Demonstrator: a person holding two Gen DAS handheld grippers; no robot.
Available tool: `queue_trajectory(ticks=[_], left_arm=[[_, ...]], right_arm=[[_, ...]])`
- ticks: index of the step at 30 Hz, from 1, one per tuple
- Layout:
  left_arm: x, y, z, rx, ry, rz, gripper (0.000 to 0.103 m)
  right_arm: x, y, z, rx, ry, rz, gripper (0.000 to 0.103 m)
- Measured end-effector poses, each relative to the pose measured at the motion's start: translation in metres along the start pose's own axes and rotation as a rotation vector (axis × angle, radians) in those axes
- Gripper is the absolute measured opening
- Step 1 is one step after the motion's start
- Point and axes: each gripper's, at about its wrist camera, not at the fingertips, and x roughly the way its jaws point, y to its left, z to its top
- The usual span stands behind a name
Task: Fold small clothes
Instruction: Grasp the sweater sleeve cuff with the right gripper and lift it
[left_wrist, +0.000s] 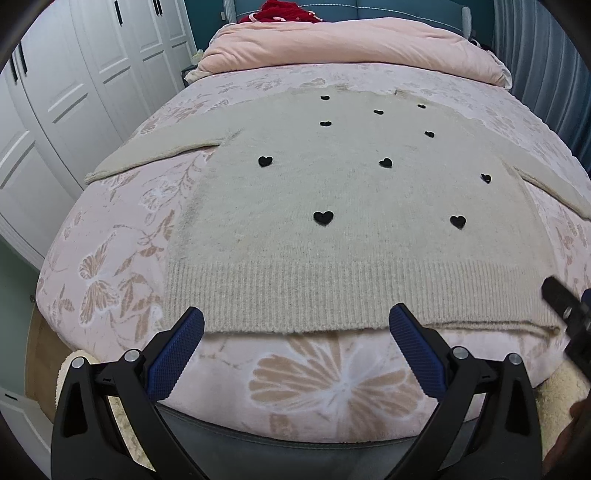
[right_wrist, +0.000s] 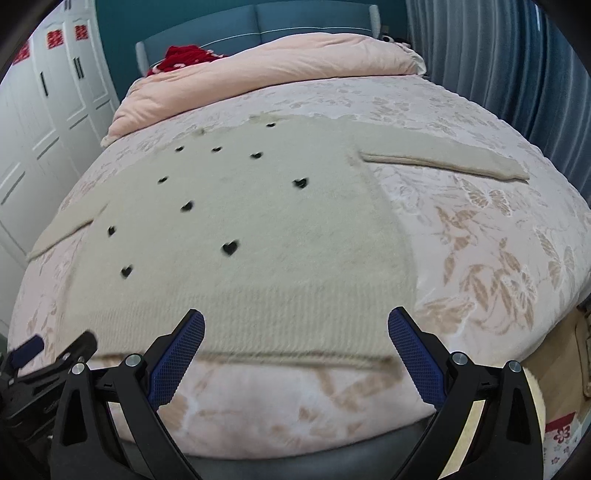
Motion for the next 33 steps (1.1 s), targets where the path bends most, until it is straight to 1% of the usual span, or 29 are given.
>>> queue_trajectory(ticks=[3, 6, 8, 10, 12, 14, 16, 17, 19, 20, 21, 22, 23, 24, 25, 26, 28, 30, 32, 33], left_arm=[[0.011, 0.004, 0.013, -0.040, 0.015, -0.034, 0.098], [0.022, 0.006, 0.025, -0.080, 0.024, -0.069, 0.098], [0.029, 0.006, 0.031, -0.086, 0.026, -0.074, 0.098], [0.036, 0.004, 0.035, -0.080, 0.033, -0.079, 0.098], [0.040, 0.001, 0.039, -0.077, 0.035, -0.078, 0.098], [0.044, -0.002, 0.041, -0.076, 0.045, -0.078, 0.098], [0.050, -0.005, 0.044, -0.066, 0.069, -0.086, 0.098], [0.053, -0.005, 0.045, -0.062, 0.079, -0.088, 0.098], [0.057, -0.007, 0.046, -0.060, 0.089, -0.094, 0.098], [0.059, -0.007, 0.046, -0.061, 0.090, -0.098, 0.098], [0.060, -0.007, 0.047, -0.061, 0.091, -0.108, 0.098], [0.062, -0.007, 0.047, -0.062, 0.093, -0.116, 0.098], [0.064, -0.007, 0.048, -0.064, 0.093, -0.122, 0.098], [0.065, -0.007, 0.048, -0.065, 0.091, -0.129, 0.098], [0.065, -0.006, 0.048, -0.066, 0.088, -0.130, 0.098], [0.065, -0.005, 0.049, -0.069, 0.082, -0.130, 0.098], [0.063, -0.002, 0.051, -0.080, 0.066, -0.143, 0.098], [0.062, 0.002, 0.054, -0.098, 0.054, -0.151, 0.098], [0.061, 0.006, 0.057, -0.119, 0.047, -0.157, 0.098], [0.061, 0.008, 0.058, -0.133, 0.047, -0.160, 0.098]], right_arm=[[0.031, -0.073, 0.048, 0.166, 0.009, 0.029, 0.098], [0.071, -0.166, 0.091, 0.413, 0.017, 0.065, 0.098], [0.100, -0.226, 0.118, 0.552, 0.013, 0.049, 0.098], [0.123, -0.272, 0.137, 0.658, -0.002, 0.047, 0.098], [0.142, -0.306, 0.154, 0.738, -0.028, 0.057, 0.098], [0.158, -0.330, 0.165, 0.801, -0.047, 0.055, 0.098], [0.171, -0.351, 0.168, 0.898, -0.070, 0.046, 0.098], [0.175, -0.359, 0.167, 0.954, -0.089, 0.056, 0.097], [0.181, -0.371, 0.166, 1.045, -0.140, 0.066, 0.093], [0.182, -0.374, 0.167, 1.069, -0.165, 0.064, 0.084], [0.183, -0.375, 0.170, 1.078, -0.182, 0.065, 0.067], [0.188, -0.384, 0.176, 1.080, -0.187, 0.074, 0.055], [0.192, -0.386, 0.182, 1.081, -0.181, 0.093, 0.022], [0.195, -0.383, 0.189, 1.077, -0.182, 0.125, 0.012], [0.192, -0.377, 0.198, 1.060, -0.207, 0.149, 0.012], [0.184, -0.366, 0.210, 1.020, -0.251, 0.184, 0.012], [0.164, -0.328, 0.243, 0.873, -0.341, 0.283, 0.012], [0.141, -0.266, 0.281, 0.667, -0.376, 0.405, 0.012], [0.122, -0.189, 0.309, 0.471, -0.368, 0.560, 0.012], [0.117, -0.144, 0.319, 0.370, -0.345, 0.636, 0.013]])
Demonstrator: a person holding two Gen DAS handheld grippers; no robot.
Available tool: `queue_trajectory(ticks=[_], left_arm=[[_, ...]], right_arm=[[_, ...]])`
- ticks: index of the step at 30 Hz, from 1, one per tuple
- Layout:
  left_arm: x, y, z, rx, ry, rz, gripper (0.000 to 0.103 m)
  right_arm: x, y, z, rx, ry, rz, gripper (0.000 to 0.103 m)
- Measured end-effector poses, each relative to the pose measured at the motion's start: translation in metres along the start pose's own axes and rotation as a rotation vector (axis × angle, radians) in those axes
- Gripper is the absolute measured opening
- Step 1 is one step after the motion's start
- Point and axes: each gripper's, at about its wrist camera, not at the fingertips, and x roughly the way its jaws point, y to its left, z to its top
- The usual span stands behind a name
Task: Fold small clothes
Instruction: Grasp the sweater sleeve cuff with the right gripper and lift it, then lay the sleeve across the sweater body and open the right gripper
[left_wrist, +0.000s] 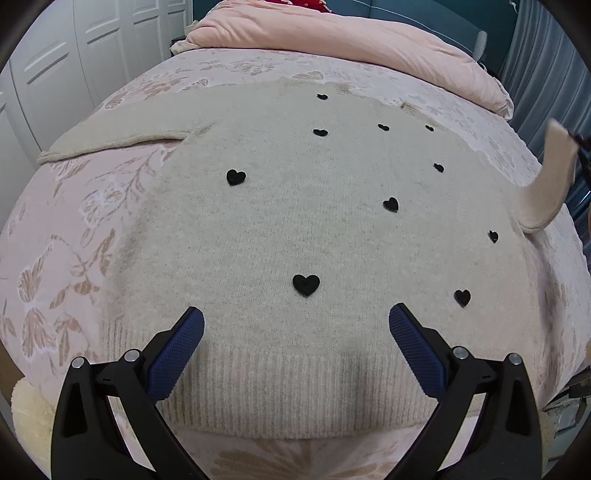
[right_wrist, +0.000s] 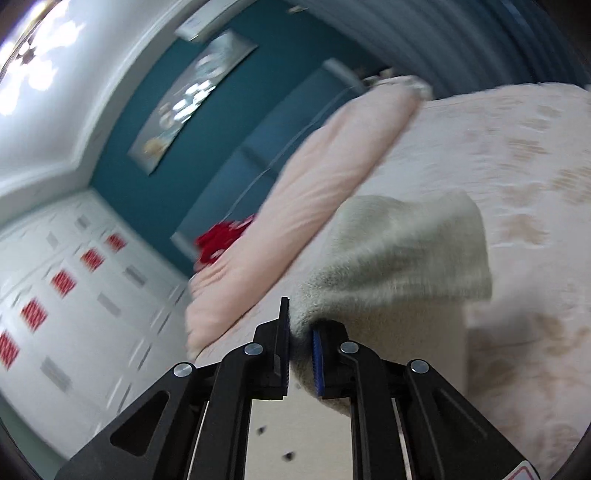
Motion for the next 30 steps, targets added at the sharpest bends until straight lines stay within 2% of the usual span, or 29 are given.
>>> queue_trajectory(ticks=[2, 3, 5, 7, 9, 12, 16, 19, 22, 24, 25, 26, 27, 28, 29, 30], left_arm=[[-0.002, 0.005, 0.003, -0.034, -0.007, -0.008, 0.098], [-0.004, 0.007, 0.004, -0.049, -0.011, -0.010, 0.098], [-0.007, 0.012, 0.008, -0.074, -0.012, -0.030, 0.098], [-0.006, 0.018, 0.017, -0.097, 0.008, -0.062, 0.098], [-0.006, 0.028, 0.030, -0.131, 0.001, -0.096, 0.098], [-0.001, 0.041, 0.065, -0.186, -0.043, -0.160, 0.098], [0.043, 0.049, 0.128, -0.295, -0.016, -0.267, 0.098], [0.092, 0.048, 0.168, -0.383, 0.020, -0.282, 0.098], [0.139, 0.047, 0.193, -0.456, 0.064, -0.226, 0.097], [0.161, 0.047, 0.200, -0.490, 0.098, -0.215, 0.077], [0.168, 0.047, 0.202, -0.503, 0.101, -0.201, 0.072], [0.170, 0.046, 0.204, -0.497, 0.086, -0.180, 0.056], [0.169, 0.044, 0.208, -0.478, 0.068, -0.173, 0.028], [0.168, 0.041, 0.213, -0.451, 0.060, -0.196, 0.014], [0.162, 0.039, 0.219, -0.430, 0.041, -0.222, 0.010], [0.151, 0.036, 0.223, -0.409, -0.006, -0.231, 0.010]], right_arm=[[0.041, 0.065, -0.033, -0.111, 0.126, 0.110, 0.018], [0.064, 0.091, -0.058, -0.157, 0.199, 0.141, 0.030], [0.101, 0.125, -0.105, -0.249, 0.322, 0.127, 0.055], [0.122, 0.135, -0.145, -0.301, 0.408, 0.103, 0.055], [0.123, 0.123, -0.170, -0.262, 0.458, 0.079, 0.055], [0.099, 0.087, -0.184, -0.153, 0.460, 0.009, 0.056], [0.067, 0.033, -0.189, -0.039, 0.426, -0.133, 0.060], [0.052, -0.009, -0.182, 0.074, 0.394, -0.198, 0.060], [0.049, -0.035, -0.180, 0.154, 0.368, -0.211, 0.060], [0.054, -0.049, -0.174, 0.226, 0.340, -0.213, 0.062], [0.057, -0.055, -0.172, 0.264, 0.321, -0.211, 0.062], [0.062, -0.060, -0.170, 0.295, 0.305, -0.208, 0.062], [0.069, -0.064, -0.166, 0.317, 0.292, -0.203, 0.058], [0.074, -0.066, -0.163, 0.323, 0.289, -0.192, 0.047], [0.080, -0.059, -0.157, 0.311, 0.286, -0.183, 0.011], [0.082, -0.052, -0.150, 0.285, 0.272, -0.161, 0.010]])
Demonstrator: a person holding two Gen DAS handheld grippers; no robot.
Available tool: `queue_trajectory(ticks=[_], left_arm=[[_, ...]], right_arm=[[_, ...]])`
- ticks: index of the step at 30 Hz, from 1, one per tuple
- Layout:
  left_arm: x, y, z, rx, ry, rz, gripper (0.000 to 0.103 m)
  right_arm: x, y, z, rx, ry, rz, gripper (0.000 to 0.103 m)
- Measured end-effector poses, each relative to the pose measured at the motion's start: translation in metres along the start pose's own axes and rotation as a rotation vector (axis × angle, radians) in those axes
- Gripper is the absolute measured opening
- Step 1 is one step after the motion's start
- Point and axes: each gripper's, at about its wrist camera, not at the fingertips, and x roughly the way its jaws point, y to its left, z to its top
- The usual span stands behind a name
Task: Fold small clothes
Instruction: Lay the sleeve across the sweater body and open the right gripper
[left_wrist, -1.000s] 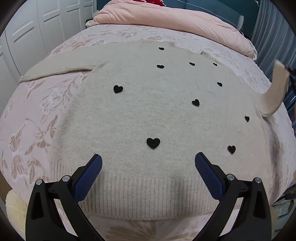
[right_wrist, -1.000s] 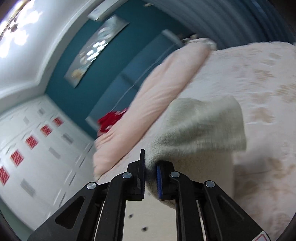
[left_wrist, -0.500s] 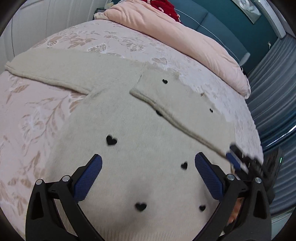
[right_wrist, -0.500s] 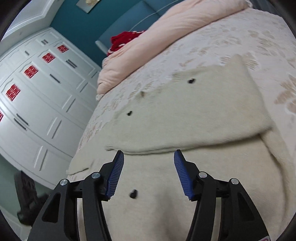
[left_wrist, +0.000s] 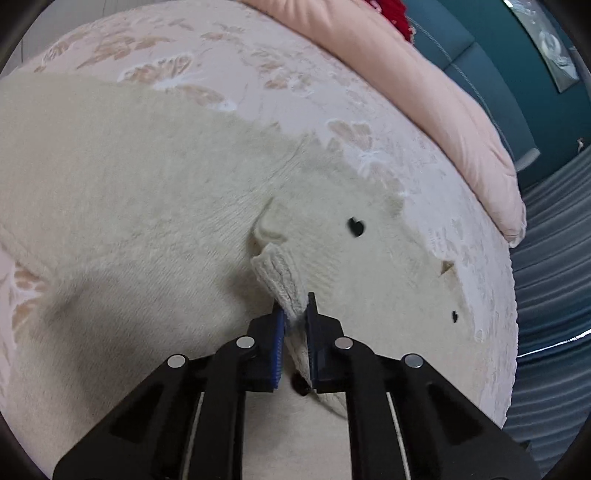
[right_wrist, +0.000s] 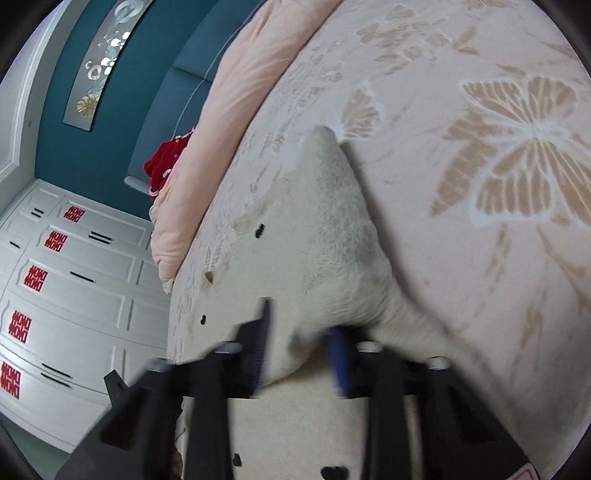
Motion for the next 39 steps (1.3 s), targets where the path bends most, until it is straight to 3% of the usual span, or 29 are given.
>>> queue_trajectory(ticks=[2, 4, 7, 8, 9, 11, 16, 20, 21, 23, 25, 26, 27, 29, 30, 31, 33, 35, 39], left_arm=[[-0.021, -0.012, 0.006, 0.061, -0.086, -0.014, 0.009], [-0.026, -0.012, 0.007, 0.086, -0.115, 0.007, 0.010], [0.001, 0.008, -0.002, 0.089, -0.058, 0.102, 0.010], [0.009, 0.018, -0.008, 0.073, -0.029, 0.124, 0.010], [0.012, 0.026, -0.014, 0.055, -0.019, 0.121, 0.010], [0.010, 0.030, -0.020, 0.071, -0.046, 0.105, 0.012], [0.013, 0.024, -0.021, 0.114, -0.048, 0.134, 0.013], [0.013, 0.021, -0.024, 0.137, -0.056, 0.154, 0.013], [0.013, 0.020, -0.025, 0.148, -0.059, 0.161, 0.013], [0.013, 0.018, -0.026, 0.172, -0.058, 0.177, 0.013], [0.013, 0.015, -0.026, 0.193, -0.057, 0.188, 0.013], [0.014, 0.015, -0.026, 0.199, -0.058, 0.188, 0.014], [0.014, 0.016, -0.026, 0.201, -0.061, 0.186, 0.014], [0.013, 0.018, -0.027, 0.196, -0.069, 0.178, 0.014], [0.009, 0.019, -0.027, 0.179, -0.071, 0.161, 0.016], [0.004, 0.023, -0.025, 0.151, -0.070, 0.135, 0.019], [-0.019, 0.040, -0.020, 0.070, -0.091, 0.080, 0.039], [-0.048, 0.070, -0.012, -0.003, -0.159, 0.049, 0.056], [-0.101, 0.162, 0.022, -0.127, -0.255, 0.181, 0.068]], right_arm=[[-0.017, 0.022, 0.006, -0.085, -0.079, 0.059, 0.010], [-0.025, 0.028, 0.005, -0.158, -0.124, 0.037, 0.009], [0.009, -0.013, 0.002, -0.127, 0.032, -0.170, 0.008], [0.010, -0.027, -0.003, -0.093, 0.057, -0.177, 0.006], [0.002, -0.026, -0.005, -0.091, 0.036, -0.144, 0.008], [-0.017, -0.015, -0.010, -0.131, 0.007, -0.163, 0.015], [-0.063, 0.017, -0.017, -0.233, -0.147, -0.215, 0.015], [-0.022, 0.041, -0.004, -0.361, -0.037, -0.227, 0.015], [-0.001, 0.034, 0.000, -0.380, 0.020, -0.285, 0.013], [0.027, 0.009, 0.003, -0.343, 0.085, -0.409, 0.000], [0.018, 0.010, 0.003, -0.298, 0.038, -0.374, 0.000], [0.012, 0.020, 0.000, -0.322, 0.013, -0.357, 0.011], [0.008, 0.030, -0.006, -0.370, -0.009, -0.346, 0.013], [0.021, 0.032, -0.016, -0.457, 0.022, -0.428, 0.015], [0.034, 0.023, -0.019, -0.459, 0.073, -0.486, 0.010], [0.031, 0.021, -0.021, -0.458, 0.055, -0.478, 0.010], [0.016, 0.036, -0.029, -0.461, 0.040, -0.476, 0.022], [-0.005, 0.053, -0.047, -0.476, 0.037, -0.407, 0.025], [-0.037, 0.078, -0.109, -0.584, 0.065, -0.372, 0.045]])
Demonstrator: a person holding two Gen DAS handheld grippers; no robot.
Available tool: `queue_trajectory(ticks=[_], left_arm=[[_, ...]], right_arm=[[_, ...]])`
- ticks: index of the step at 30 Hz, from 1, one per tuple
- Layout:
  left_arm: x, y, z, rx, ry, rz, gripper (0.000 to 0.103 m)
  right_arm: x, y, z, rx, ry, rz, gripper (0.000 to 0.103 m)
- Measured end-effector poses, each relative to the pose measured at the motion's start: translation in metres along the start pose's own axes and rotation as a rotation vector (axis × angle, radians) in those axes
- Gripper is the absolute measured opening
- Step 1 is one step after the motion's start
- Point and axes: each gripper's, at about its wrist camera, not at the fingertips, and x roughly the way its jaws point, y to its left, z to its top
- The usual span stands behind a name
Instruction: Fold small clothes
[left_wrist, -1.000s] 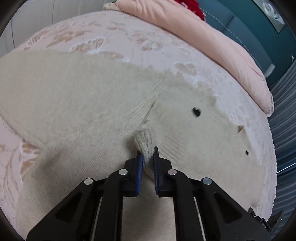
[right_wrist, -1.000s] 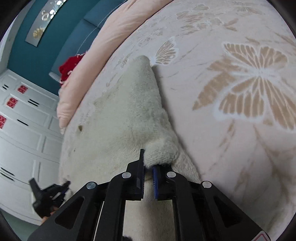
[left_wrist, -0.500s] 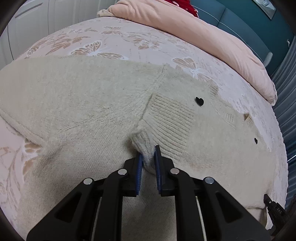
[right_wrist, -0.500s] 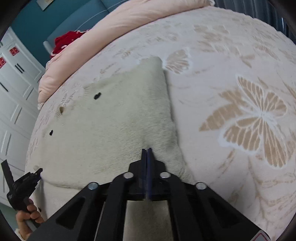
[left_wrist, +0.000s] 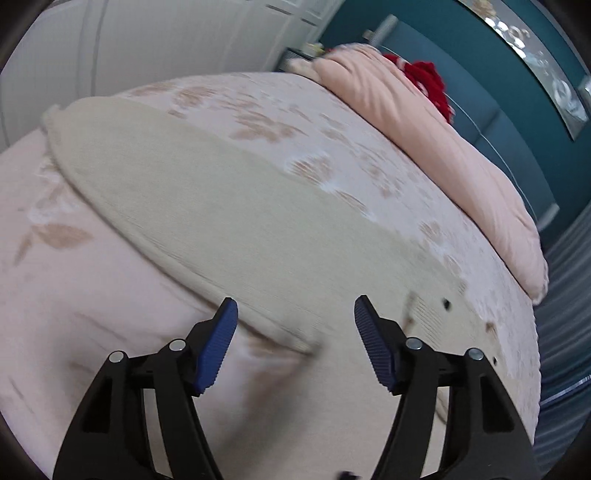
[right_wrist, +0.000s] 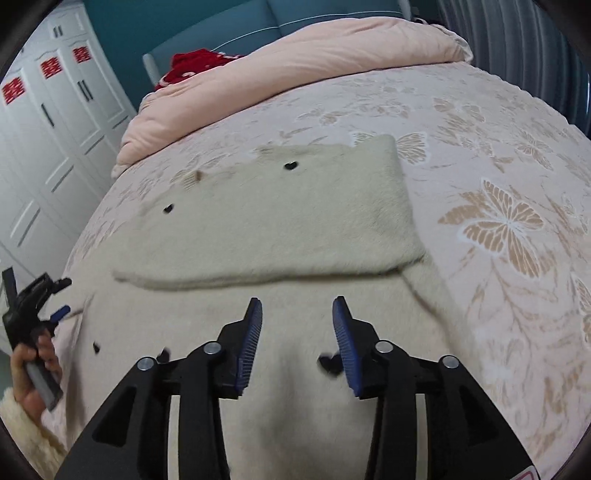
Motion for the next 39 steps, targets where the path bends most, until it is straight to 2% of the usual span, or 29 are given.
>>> queue_trajectory(ticks=[2, 4, 7, 10, 11, 12, 13, 14, 15, 17, 21, 26, 28, 30, 32, 34, 35, 37, 39], left_arm=[[-0.005, 0.053, 0.032, -0.083, -0.032, 0.112, 0.071], [-0.008, 0.104, 0.063, -0.181, -0.060, 0.183, 0.072], [-0.002, 0.163, 0.101, -0.270, -0.070, 0.290, 0.073], [0.006, 0.197, 0.122, -0.325, -0.072, 0.292, 0.068], [0.006, 0.199, 0.127, -0.332, -0.082, 0.289, 0.057], [0.009, 0.198, 0.133, -0.313, -0.075, 0.277, 0.024], [0.014, 0.196, 0.138, -0.295, -0.034, 0.241, 0.009], [0.017, 0.192, 0.142, -0.284, -0.005, 0.231, 0.009], [0.012, 0.186, 0.146, -0.267, -0.024, 0.231, 0.009], [-0.003, 0.162, 0.154, -0.204, -0.074, 0.186, 0.008], [-0.044, 0.079, 0.158, -0.015, -0.140, 0.031, 0.008], [-0.098, -0.064, 0.118, 0.235, -0.151, -0.219, 0.008], [-0.107, -0.118, 0.085, 0.311, -0.111, -0.308, 0.008], [-0.104, -0.161, 0.047, 0.365, -0.051, -0.363, 0.008], [-0.091, -0.197, 0.000, 0.432, 0.025, -0.380, 0.008], [-0.070, -0.217, -0.047, 0.481, 0.117, -0.365, 0.010], [-0.056, -0.220, -0.070, 0.492, 0.172, -0.354, 0.014], [-0.031, -0.211, -0.111, 0.471, 0.274, -0.324, 0.014], [-0.016, -0.184, -0.136, 0.402, 0.349, -0.287, 0.028]], right_arm=[[-0.013, 0.020, -0.028, -0.059, 0.025, -0.015, 0.049], [-0.020, 0.037, -0.058, -0.101, 0.075, -0.030, 0.050], [-0.028, 0.054, -0.092, -0.083, 0.159, 0.007, 0.051], [-0.035, 0.064, -0.111, -0.048, 0.214, 0.026, 0.056], [-0.037, 0.067, -0.115, -0.041, 0.229, 0.027, 0.057], [-0.038, 0.070, -0.118, -0.035, 0.240, 0.025, 0.059], [-0.039, 0.072, -0.120, -0.027, 0.251, 0.027, 0.060], [-0.040, 0.074, -0.121, -0.018, 0.261, 0.032, 0.060], [-0.041, 0.075, -0.121, -0.013, 0.262, 0.037, 0.060], [-0.044, 0.080, -0.122, -0.019, 0.254, 0.038, 0.061], [-0.049, 0.084, -0.118, -0.014, 0.231, 0.061, 0.061], [-0.061, 0.080, -0.113, 0.001, 0.193, 0.091, 0.061], [-0.067, 0.072, -0.111, 0.018, 0.179, 0.096, 0.061], [-0.073, 0.062, -0.111, 0.049, 0.172, 0.095, 0.061], [-0.081, 0.048, -0.111, 0.075, 0.159, 0.094, 0.061], [-0.088, 0.035, -0.112, 0.092, 0.146, 0.082, 0.061], [-0.090, 0.027, -0.112, 0.101, 0.143, 0.078, 0.062], [-0.092, 0.011, -0.113, 0.129, 0.145, 0.057, 0.062], [-0.093, -0.003, -0.111, 0.150, 0.145, 0.048, 0.062]])
